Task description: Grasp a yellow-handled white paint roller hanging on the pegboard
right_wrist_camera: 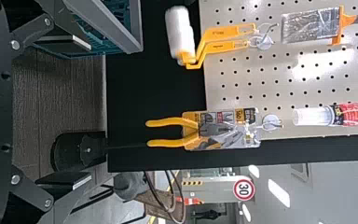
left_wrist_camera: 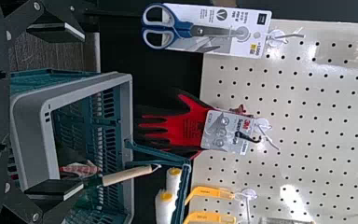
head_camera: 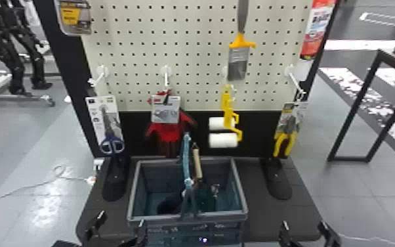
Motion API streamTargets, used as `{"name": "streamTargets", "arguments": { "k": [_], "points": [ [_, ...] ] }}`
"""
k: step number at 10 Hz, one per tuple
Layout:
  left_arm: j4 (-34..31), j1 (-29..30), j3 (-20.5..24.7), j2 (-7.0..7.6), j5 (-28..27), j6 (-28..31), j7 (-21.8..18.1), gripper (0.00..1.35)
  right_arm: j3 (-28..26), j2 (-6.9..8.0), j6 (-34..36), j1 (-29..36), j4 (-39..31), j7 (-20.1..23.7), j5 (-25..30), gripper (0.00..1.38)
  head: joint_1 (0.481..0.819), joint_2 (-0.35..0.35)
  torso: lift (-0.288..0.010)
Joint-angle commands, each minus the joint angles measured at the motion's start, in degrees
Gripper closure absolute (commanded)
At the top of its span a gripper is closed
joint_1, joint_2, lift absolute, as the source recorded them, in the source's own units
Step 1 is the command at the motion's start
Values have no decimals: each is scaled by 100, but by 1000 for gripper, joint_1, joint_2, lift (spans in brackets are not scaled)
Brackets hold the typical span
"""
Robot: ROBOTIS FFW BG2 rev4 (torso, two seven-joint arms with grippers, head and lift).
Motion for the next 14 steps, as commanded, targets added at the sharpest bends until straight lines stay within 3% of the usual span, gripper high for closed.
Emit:
{"name": "streamTargets", "arguments": {
  "k": [1,9,14],
  "points": [
    [5,-11,-9,0,7,12,-7,188,0,-9,0,0,6,11,-1,318,549,0,-100],
    [40,-37,-45,26,78,38,-33,188,0,-61,149,-53,-170,63,7,309,549,0,-100],
    [40,-54,-62,44,87,74,-33,188,0,-158,914,-852,-275,766,-37,309,549,0,-100]
  ]
}}
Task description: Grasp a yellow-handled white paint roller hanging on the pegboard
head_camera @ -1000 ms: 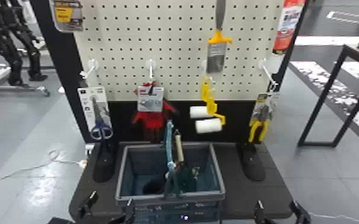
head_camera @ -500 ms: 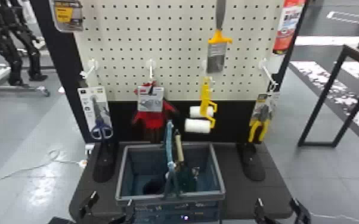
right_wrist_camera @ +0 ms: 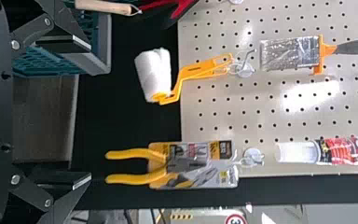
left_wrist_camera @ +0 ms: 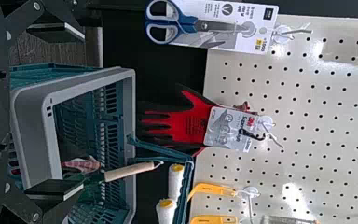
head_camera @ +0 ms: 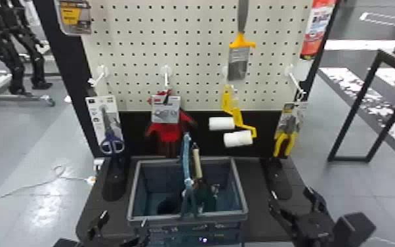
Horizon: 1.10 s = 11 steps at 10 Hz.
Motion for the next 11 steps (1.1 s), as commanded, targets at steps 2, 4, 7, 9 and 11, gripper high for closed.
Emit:
{"name": "streamTargets", "arguments": {
  "k": [2,4,7,9,11],
  "points": [
    [0,-26,-26,20,1,24,3,188,0,-20,443,-592,121,350,4,309,549,0,-100],
    [35,-61,-61,2,1,59,3,188,0,-29,645,-1190,394,728,65,312,549,0,-100],
    [96,-184,-158,37,18,68,3,188,9,-11,865,-1954,710,1036,162,309,549,0,-100],
    [140,-236,-193,37,18,85,3,188,18,77,1032,-2341,947,1238,232,309,549,0,-100],
    [211,-333,-281,81,62,68,-5,188,290,-55,1040,-2728,1308,1290,-102,314,549,0,-100]
  ]
}}
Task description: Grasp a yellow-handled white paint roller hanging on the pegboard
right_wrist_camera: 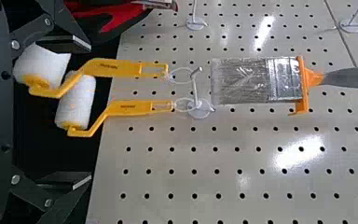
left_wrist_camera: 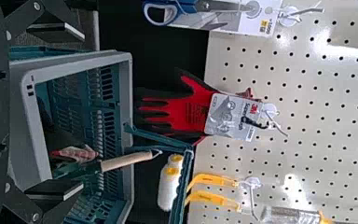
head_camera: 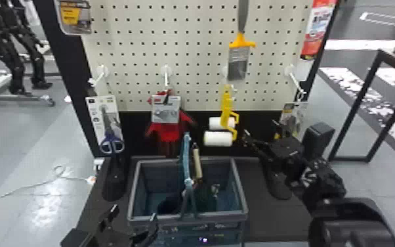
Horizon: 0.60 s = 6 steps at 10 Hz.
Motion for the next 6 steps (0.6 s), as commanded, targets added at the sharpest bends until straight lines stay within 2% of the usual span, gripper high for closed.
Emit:
{"name": "streamTargets", "arguments": {
  "k": [1,4,5,6],
  "points": [
    [47,-63,-48,25,24,-8,0,188,248,-195,20,-399,192,10,-280,314,549,0,-100],
    [179,-204,-162,34,59,-25,-35,188,1452,-767,152,-1111,833,54,-1379,312,549,0,-100],
    [214,-247,-189,34,59,-25,-62,188,1768,-907,266,-1234,947,151,-1669,312,549,0,-100],
    [258,-274,-206,34,68,-16,-70,188,1900,-986,354,-1278,974,247,-1722,309,549,0,-100]
  ]
}}
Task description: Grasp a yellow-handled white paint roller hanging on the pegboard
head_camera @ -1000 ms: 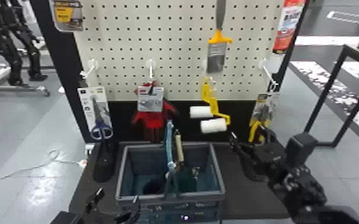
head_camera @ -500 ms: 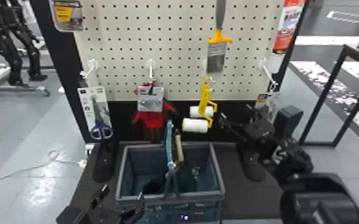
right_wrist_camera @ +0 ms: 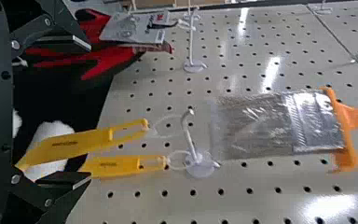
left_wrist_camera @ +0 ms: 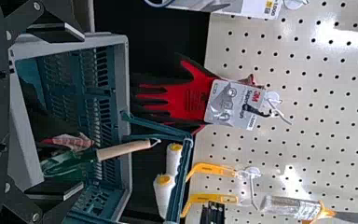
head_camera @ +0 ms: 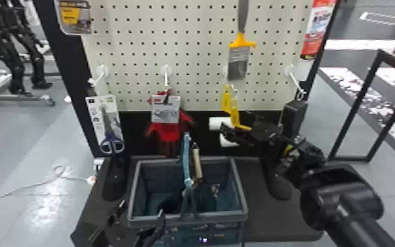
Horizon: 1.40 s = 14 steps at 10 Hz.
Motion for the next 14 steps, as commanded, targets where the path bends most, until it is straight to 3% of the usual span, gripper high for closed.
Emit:
{"name": "streamTargets", "arguments": {
  "k": [1,5,9,10,12,13,14],
  "points": [
    [50,-46,-31,-9,6,3,-19,188,213,-117,97,-79,46,43,-140,309,549,0,-100],
    [287,-292,-154,-70,6,-14,-177,194,1110,-513,220,-685,476,210,-966,314,549,0,-100],
    [560,-529,-207,-219,-12,-76,-388,194,1497,-671,229,-1107,714,210,-1283,329,549,0,-100],
    [595,-547,-198,-246,-12,-84,-415,194,1576,-689,229,-1169,775,210,-1432,536,549,0,-100],
    [612,-547,-180,-263,-21,-102,-432,196,1637,-689,255,-1221,846,210,-1555,1136,549,0,-100],
    [612,-547,-172,-263,-12,-111,-441,200,1637,-680,273,-1221,854,210,-1546,1285,549,0,-100],
    [612,-547,-163,-263,-12,-120,-450,203,1637,-689,282,-1221,854,210,-1537,1285,549,0,-100]
  ]
}}
